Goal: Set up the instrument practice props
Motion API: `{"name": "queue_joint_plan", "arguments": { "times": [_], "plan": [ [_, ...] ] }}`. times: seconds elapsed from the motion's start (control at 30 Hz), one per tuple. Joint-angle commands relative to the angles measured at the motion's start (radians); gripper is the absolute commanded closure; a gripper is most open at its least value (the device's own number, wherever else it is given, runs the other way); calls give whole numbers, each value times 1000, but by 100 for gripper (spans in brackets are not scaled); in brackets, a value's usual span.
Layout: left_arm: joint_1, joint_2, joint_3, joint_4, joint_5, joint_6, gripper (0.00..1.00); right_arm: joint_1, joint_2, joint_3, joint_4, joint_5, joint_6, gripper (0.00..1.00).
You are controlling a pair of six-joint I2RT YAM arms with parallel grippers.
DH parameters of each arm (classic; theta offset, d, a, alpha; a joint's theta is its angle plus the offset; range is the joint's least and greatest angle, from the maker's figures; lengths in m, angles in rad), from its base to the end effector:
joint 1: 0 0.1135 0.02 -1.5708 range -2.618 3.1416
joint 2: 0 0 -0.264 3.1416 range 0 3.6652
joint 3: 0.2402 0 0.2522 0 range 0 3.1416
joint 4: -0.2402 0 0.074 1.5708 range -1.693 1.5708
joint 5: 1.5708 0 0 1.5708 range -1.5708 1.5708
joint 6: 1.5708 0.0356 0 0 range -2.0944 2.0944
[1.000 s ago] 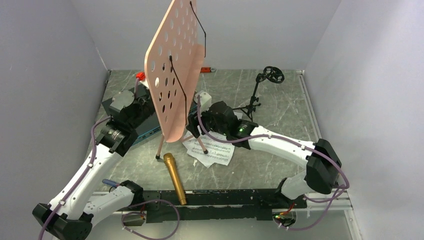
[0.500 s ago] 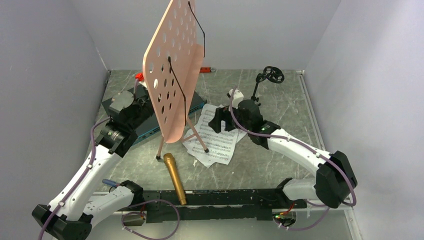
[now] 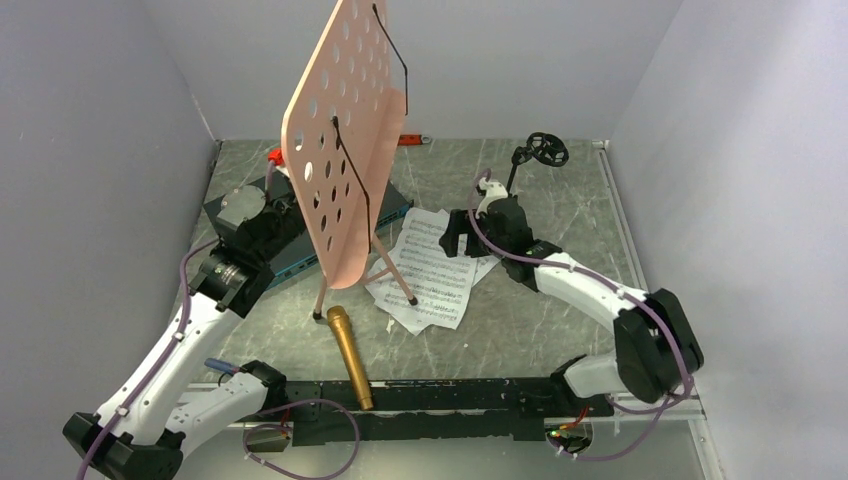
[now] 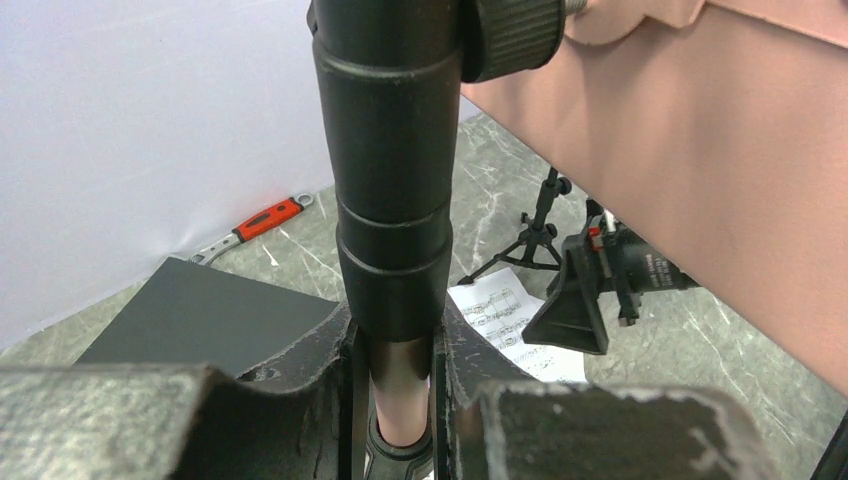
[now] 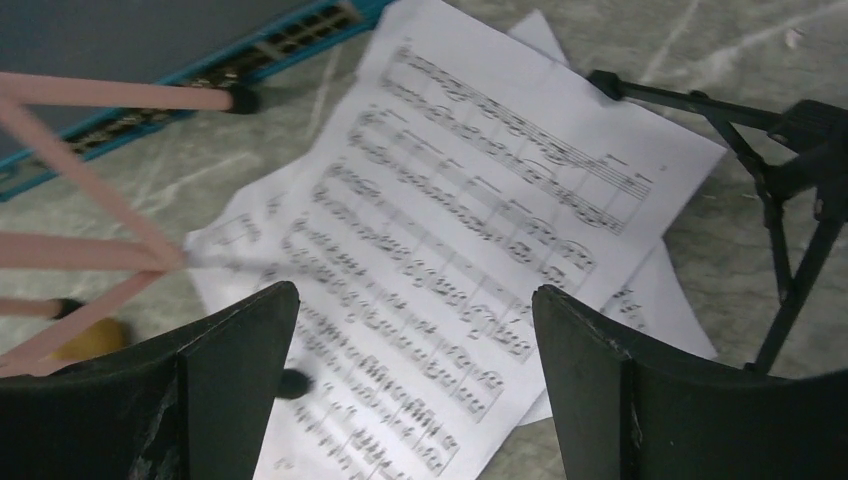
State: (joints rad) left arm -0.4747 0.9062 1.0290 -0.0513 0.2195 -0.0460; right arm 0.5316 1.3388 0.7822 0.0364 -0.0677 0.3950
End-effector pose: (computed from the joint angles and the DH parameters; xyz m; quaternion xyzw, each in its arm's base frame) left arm 0.1756 -0.0990 0.4186 0.2224 0.6447 -0.2594 0.6838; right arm 0.2522 0.1511 0.2375 -0.0759 0.8615 0.2502 0.4353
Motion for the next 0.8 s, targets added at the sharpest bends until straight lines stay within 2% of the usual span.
{"name": "queue_joint_plan", "arguments": {
  "times": [0.0,0.33,0.77],
  "plan": [
    [5,-67,34,224,13,17,97,-5,74,48,65,148,-38,9],
    [6,-77,17,231,33,9,97,-13,252,160,77,363,-71,6],
    [5,-95,-4,224,31,8,97,-80,365,221,73,458,-119,5]
  ]
}}
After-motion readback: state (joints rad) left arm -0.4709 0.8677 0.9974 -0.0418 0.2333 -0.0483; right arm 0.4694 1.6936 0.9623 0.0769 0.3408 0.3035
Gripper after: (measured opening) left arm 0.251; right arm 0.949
